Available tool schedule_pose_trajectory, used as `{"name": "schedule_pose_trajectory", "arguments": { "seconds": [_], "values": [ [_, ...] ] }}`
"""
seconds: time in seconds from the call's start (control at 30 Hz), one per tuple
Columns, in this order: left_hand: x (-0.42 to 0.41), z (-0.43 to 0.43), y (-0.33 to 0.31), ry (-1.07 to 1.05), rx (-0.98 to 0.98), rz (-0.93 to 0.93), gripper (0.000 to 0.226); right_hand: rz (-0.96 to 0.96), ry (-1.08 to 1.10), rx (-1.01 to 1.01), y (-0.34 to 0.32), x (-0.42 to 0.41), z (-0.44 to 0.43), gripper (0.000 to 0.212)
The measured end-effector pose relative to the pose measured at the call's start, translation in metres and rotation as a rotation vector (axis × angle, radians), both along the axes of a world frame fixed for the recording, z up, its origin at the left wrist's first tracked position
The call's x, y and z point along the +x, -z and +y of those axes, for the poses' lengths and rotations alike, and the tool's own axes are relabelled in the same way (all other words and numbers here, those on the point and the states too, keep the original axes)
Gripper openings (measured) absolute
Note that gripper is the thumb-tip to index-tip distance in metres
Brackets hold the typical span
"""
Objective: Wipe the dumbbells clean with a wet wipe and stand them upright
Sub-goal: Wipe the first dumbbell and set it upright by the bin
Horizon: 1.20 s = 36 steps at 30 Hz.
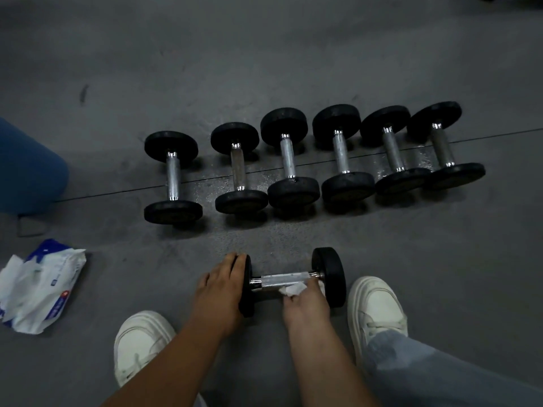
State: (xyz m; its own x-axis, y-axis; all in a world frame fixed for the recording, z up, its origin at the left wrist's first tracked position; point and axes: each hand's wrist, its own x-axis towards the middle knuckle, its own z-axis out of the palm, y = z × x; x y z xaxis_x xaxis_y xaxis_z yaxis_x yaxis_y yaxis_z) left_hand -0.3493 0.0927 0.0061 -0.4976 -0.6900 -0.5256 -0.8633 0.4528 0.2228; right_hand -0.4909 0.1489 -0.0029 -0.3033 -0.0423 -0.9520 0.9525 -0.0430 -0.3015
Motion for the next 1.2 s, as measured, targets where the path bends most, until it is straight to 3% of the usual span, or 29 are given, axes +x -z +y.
{"name": "schedule_pose_trajectory", "arguments": {
  "seconds": [0.1,0.23,0.33,0.4,0.43,0.5,0.63,0.77,0.87,0.93,1.0,1.13,1.2],
  "values": [
    [0.002,-0.001,0.000,0.009,0.003,-0.001,0.111,0.061,-0.330,0.086,-0.022,0.003,0.005,0.029],
    [-0.001,-0.013,-0.001,0.021,0.058,-0.003,0.112,0.384,-0.719,0.109,-0.045,0.034,-0.007,0.023],
    [-0.004,-0.020,-0.003,0.030,0.076,0.006,0.110,0.802,-1.107,0.076,-0.041,0.044,-0.009,0.045],
    [-0.004,-0.022,-0.003,0.033,0.099,-0.008,0.115,1.231,-1.456,0.217,-0.016,0.025,0.004,0.055],
    [-0.005,-0.023,-0.003,0.037,0.107,-0.020,0.117,1.356,-1.575,0.351,-0.001,0.014,0.013,0.055],
    [-0.005,-0.025,-0.003,0.038,0.115,-0.027,0.118,1.413,-1.719,0.448,0.009,0.016,0.029,0.051],
    [-0.010,-0.036,-0.004,0.044,0.185,-0.061,0.123,1.507,-1.970,0.244,0.003,0.034,0.015,0.047],
    [-0.015,-0.060,-0.004,0.048,0.319,-0.075,0.134,1.421,-2.030,0.379,0.007,-0.011,0.005,0.045],
    [-0.010,-0.065,-0.004,-0.051,0.438,0.047,0.134,1.517,-2.131,0.117,0.000,0.012,0.009,0.046],
    [0.000,-0.055,-0.002,-0.197,0.494,0.169,0.130,1.453,-2.069,0.237,0.005,0.001,0.000,0.037],
    [0.009,-0.037,0.004,-0.424,0.575,0.347,0.124,1.402,-1.981,0.392,0.011,-0.013,-0.001,0.041],
    [0.006,-0.011,0.005,-0.559,0.546,0.511,0.106,1.443,-2.118,0.125,0.011,0.001,0.005,0.050],
    [-0.003,-0.003,-0.003,-0.603,0.535,0.513,0.091,1.426,-2.047,0.265,0.010,-0.008,0.004,0.048]
  ]
}}
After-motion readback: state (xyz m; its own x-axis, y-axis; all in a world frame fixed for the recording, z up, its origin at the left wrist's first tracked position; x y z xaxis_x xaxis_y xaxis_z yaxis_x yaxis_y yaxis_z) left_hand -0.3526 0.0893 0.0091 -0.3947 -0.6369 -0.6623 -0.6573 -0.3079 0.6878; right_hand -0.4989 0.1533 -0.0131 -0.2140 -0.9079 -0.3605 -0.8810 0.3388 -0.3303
